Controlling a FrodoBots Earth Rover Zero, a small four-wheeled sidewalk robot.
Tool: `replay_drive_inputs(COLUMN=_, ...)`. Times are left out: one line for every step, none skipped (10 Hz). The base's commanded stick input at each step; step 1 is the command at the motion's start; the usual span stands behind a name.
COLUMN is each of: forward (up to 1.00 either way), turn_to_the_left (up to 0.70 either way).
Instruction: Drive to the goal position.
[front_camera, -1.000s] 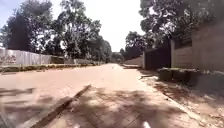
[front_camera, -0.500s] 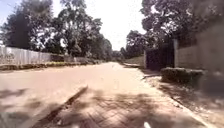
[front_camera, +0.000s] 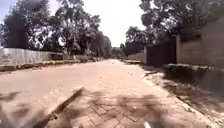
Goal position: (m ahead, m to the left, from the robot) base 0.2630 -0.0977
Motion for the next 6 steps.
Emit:
replay_drive_inputs(forward=0.7, turn_to_the_left=0.0)
replay_drive_inputs(forward=0.7, turn_to_the_left=0.0)
replay_drive_inputs(forward=0.7, turn_to_the_left=0.0)
replay_drive_inputs(forward=0.7, turn_to_the_left=0.0)
replay_drive_inputs(forward=0.7, turn_to_the_left=0.0)
replay_drive_inputs(forward=0.7, turn_to_the_left=0.0)
